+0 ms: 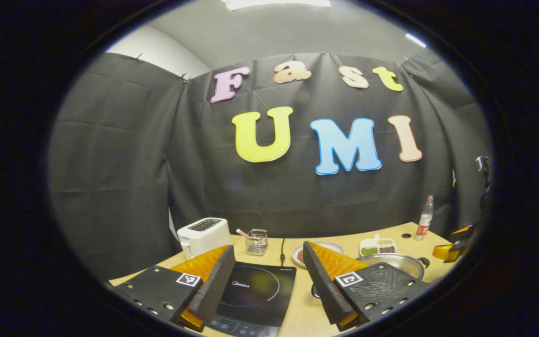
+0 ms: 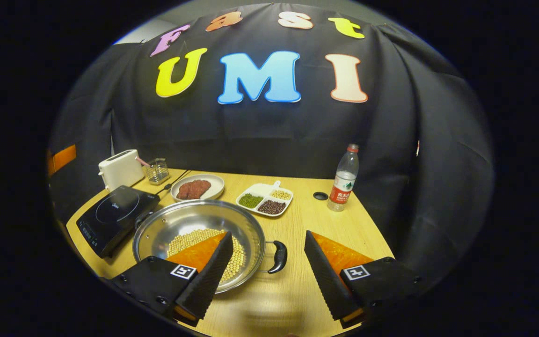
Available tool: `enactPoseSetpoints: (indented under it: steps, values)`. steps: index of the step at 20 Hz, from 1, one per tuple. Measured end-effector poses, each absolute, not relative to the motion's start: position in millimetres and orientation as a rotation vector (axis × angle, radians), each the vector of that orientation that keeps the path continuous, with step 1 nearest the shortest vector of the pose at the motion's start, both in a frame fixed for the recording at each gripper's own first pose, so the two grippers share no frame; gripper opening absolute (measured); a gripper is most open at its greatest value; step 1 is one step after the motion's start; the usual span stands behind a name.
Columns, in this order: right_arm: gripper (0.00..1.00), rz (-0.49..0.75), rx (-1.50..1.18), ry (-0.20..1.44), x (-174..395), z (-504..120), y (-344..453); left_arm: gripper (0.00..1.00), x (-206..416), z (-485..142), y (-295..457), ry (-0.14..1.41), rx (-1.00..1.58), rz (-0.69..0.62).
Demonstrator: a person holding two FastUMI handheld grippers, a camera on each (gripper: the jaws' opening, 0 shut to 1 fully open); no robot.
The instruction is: First push the handle of the pot to place it horizontally, then grasp the pot with both hands and set it on the induction cooktop.
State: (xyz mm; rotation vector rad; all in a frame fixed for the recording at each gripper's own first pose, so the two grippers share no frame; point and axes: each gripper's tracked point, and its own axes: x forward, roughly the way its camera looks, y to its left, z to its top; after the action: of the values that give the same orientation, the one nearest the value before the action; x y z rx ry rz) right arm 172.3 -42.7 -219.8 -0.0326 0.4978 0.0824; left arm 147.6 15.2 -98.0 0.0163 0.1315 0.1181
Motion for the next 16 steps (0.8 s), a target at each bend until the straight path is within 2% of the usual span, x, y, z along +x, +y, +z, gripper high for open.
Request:
enactPoseSetpoints:
  steps: [11, 16]
  values:
    - [0.98, 0.035, -0.005, 0.489, 191, -226, -54, 0.87, 207, -149, -43, 0.223, -0.062, -0.047]
    - [0.98, 0.045, -0.008, 0.511, 201, -239, -55, 0.87, 225, -192, -55, 0.304, -0.091, -0.058]
